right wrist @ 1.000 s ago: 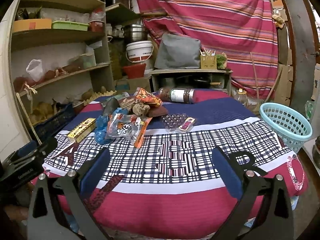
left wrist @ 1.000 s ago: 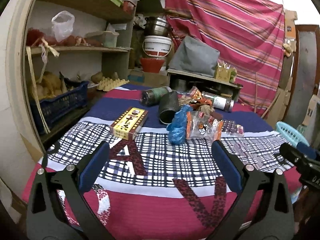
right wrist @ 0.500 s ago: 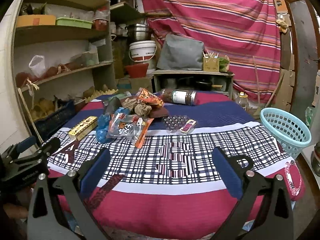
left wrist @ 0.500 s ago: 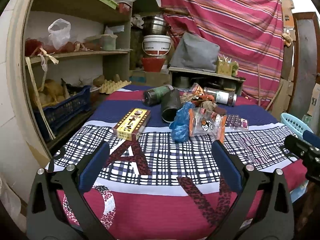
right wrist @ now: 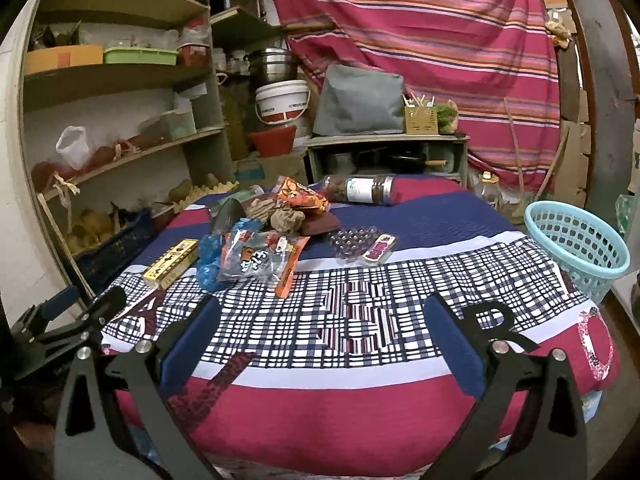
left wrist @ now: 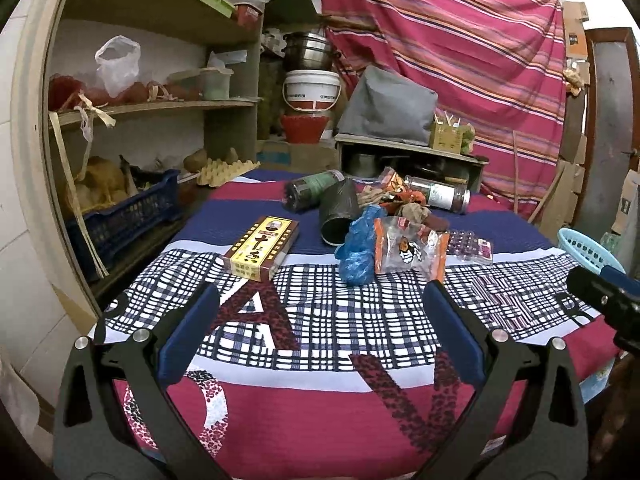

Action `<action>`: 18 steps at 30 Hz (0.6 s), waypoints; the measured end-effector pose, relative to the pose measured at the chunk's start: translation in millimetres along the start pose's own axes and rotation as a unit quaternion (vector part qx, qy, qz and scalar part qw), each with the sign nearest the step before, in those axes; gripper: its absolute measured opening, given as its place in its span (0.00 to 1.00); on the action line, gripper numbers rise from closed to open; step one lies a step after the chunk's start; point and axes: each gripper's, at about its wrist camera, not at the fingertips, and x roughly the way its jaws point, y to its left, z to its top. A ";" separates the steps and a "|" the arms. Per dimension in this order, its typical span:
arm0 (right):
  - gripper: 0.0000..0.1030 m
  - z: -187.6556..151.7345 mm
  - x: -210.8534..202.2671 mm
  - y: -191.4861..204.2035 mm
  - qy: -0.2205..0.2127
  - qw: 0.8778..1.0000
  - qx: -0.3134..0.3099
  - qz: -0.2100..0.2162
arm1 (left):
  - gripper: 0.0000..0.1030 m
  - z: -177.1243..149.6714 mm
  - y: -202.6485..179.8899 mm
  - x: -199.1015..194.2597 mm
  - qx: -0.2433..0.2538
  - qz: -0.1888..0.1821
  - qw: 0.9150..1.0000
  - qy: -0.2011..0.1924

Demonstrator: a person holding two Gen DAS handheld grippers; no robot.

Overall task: Collect trash
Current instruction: 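Grasp the blue plastic bag with the left tool while the right tool grasps the orange wrapper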

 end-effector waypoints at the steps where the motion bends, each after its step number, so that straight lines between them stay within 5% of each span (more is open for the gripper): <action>1: 0.96 -0.2 0.2 0.6 0.001 1.000 -0.001 0.001 | 0.95 -0.2 0.3 1.1 -0.001 0.002 1.000 0.003; 8: 0.96 9.3 11.3 3.7 0.021 1.000 -0.013 0.018 | 0.95 8.1 -1.8 13.7 0.014 -0.001 1.000 0.027; 14: 0.96 88.3 29.4 5.6 -0.016 0.999 -0.027 0.024 | 0.95 65.8 11.0 37.0 0.001 -0.009 1.000 0.015; 18: 0.96 106.0 77.7 7.2 0.018 0.999 -0.026 0.044 | 0.95 87.7 8.5 67.7 0.017 0.003 1.000 0.017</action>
